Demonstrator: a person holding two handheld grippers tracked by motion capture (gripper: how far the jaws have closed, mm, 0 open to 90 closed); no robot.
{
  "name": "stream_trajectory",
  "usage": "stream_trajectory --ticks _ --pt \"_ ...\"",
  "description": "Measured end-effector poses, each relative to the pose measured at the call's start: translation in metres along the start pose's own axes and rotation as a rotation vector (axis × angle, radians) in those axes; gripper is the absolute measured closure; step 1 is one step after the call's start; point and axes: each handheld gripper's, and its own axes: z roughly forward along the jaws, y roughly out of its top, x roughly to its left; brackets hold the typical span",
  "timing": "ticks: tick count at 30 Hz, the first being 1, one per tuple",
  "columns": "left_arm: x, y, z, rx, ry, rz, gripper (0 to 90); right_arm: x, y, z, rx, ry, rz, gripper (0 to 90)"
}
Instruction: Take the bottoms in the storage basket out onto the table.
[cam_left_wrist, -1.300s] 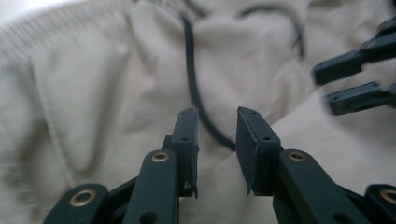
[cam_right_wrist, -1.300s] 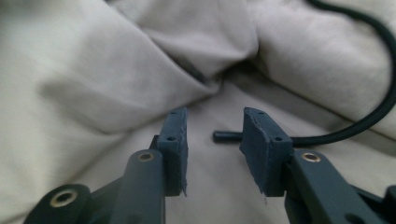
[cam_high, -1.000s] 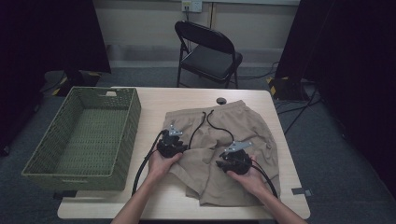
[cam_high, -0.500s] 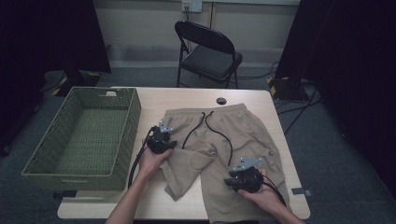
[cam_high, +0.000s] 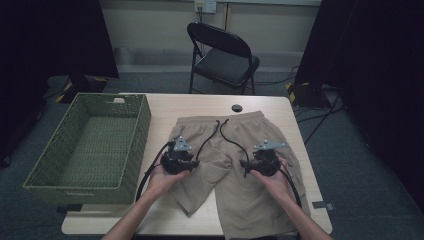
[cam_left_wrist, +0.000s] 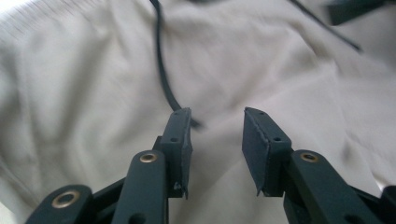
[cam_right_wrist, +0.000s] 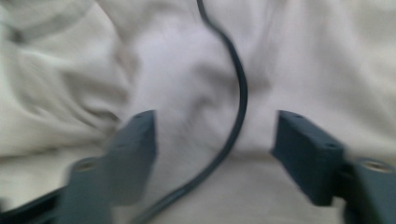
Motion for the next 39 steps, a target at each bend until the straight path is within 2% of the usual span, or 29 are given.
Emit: stream_trajectory --ticks 2,3,4,5,6,7,11,13,16,17,19,24,27,29,31,33,36,38,39 --pt "0.001 -0.01 0.001 0.025 0.012 0.008 60.9 -0.001 -0.006 0.011 0.073 -0.024 -0.002 21.2" --pt "0.004 -0.014 0.003 0.034 0.009 -0.011 60.6 -0.002 -0.008 0.014 0.097 -0.029 -0.002 18.1" --pt "0.007 -0.018 0.004 0.056 0.014 -0.018 60.3 -0.004 -0.01 0.016 0.092 -0.039 -0.001 16.7" --pt "0.01 -0.021 0.006 0.07 0.042 -0.01 59.7 -0.005 -0.01 0.017 0.091 -0.048 0.0 14.2" --pt "0.013 -0.023 0.008 0.08 0.052 -0.012 58.7 -0.006 -0.009 0.018 0.088 -0.046 -0.001 13.3" --pt "0.015 -0.024 0.009 0.085 0.056 -0.03 57.9 -0.007 -0.01 0.019 0.08 -0.045 -0.002 12.4" --pt "0.018 -0.02 0.015 0.07 0.094 -0.047 55.4 -0.01 -0.009 0.025 0.052 -0.038 -0.02 10.3" --pt "0.02 -0.019 0.019 0.052 0.107 -0.033 54.9 -0.012 -0.007 0.029 0.033 -0.028 -0.026 9.8" --pt "0.026 -0.014 0.027 0.027 0.127 -0.055 54.8 -0.016 -0.004 0.034 0.023 -0.016 -0.034 9.5" --pt "0.029 -0.014 0.03 0.003 0.128 -0.076 54.8 -0.018 -0.002 0.036 0.021 -0.016 -0.034 9.5" --pt "0.034 -0.013 0.034 -0.016 0.138 -0.092 54.9 -0.024 0.002 0.041 0.009 -0.02 -0.031 9.6" --pt "0.037 -0.005 0.04 -0.009 0.177 -0.084 53.2 -0.044 0.013 0.052 0.01 -0.03 -0.025 9.5" --pt "0.039 -0.006 0.04 -0.014 0.155 -0.105 51.7 -0.053 0.017 0.056 0.009 -0.046 -0.012 9.5" --pt "0.038 -0.005 0.038 -0.018 0.142 -0.109 48.8 -0.053 0.018 0.056 0.01 -0.05 -0.008 10.1" --pt "0.036 -0.004 0.033 -0.033 0.102 -0.126 47.7 -0.051 0.017 0.054 0.019 -0.053 -0.003 12.3" --pt "0.028 -0.001 0.025 -0.05 0.088 -0.086 47.4 -0.048 0.018 0.048 0.036 -0.046 0.004 15.4" --pt "0.016 0.003 0.012 -0.078 0.055 -0.05 47.7 -0.042 0.018 0.035 0.014 -0.016 0.003 15.2" --pt "0.007 0.003 0.005 -0.095 0.026 -0.046 49.4 -0.038 0.016 0.027 0.008 -0.003 0.003 15.3" --pt "0.001 0.003 0.002 -0.087 0.017 -0.016 50.9 -0.035 0.015 0.023 0.011 0.004 -0.003 15.4"
